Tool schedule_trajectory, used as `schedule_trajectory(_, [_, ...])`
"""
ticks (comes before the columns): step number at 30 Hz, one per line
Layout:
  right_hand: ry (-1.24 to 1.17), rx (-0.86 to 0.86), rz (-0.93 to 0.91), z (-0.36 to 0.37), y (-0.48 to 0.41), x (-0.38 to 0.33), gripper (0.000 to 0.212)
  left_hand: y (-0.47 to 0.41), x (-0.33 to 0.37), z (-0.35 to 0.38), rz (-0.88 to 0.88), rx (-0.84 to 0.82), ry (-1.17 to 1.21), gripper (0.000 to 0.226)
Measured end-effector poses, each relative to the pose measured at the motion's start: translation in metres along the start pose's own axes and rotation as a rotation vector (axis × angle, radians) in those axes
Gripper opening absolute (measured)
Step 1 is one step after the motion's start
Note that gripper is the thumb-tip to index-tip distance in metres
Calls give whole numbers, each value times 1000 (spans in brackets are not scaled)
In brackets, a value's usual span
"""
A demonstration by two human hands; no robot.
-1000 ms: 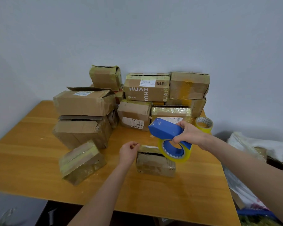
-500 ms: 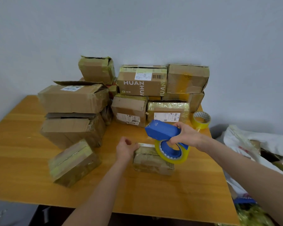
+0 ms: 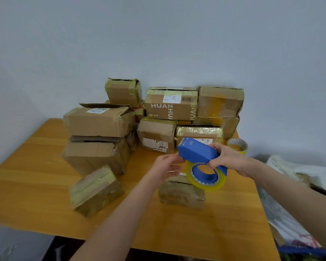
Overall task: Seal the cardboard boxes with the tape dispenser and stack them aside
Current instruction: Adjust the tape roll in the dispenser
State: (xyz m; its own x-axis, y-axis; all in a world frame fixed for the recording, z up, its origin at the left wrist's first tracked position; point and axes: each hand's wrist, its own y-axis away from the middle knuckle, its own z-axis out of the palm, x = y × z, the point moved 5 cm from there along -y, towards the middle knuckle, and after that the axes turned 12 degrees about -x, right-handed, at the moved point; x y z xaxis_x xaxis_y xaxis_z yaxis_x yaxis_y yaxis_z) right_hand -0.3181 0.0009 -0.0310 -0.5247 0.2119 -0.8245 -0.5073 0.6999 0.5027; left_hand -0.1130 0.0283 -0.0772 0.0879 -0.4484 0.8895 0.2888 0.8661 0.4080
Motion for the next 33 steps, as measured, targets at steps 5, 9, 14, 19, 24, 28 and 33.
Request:
schedule_trajectory(5, [41,-21,-37,-3,11,-7,68,5,17,-1,5,91,5,8])
schedule_trajectory(9, [70,-29,-57,-1,15,-12,68,9,21,4,-12,116,-38,12])
schedule_trajectory(14, [135,-61,-64,4,18,-16,62,14,17,2,14,197,-105,12])
schedule_trajectory(19, [172,-69,-76,5,16,-17,53,17,10,6,33,313,-17,16])
schedule_trajectory(24, [204,-82,-101,6,18,-18,65,22,3,8,1,333,91,15])
schedule_trajectory(28, [210,-73,-129,4,18,-19,67,26,7,7,30,359,118,15])
schedule_trajectory(33, [177,-95,-123,1,16,-19,67,27,13,3,55,361,24,19])
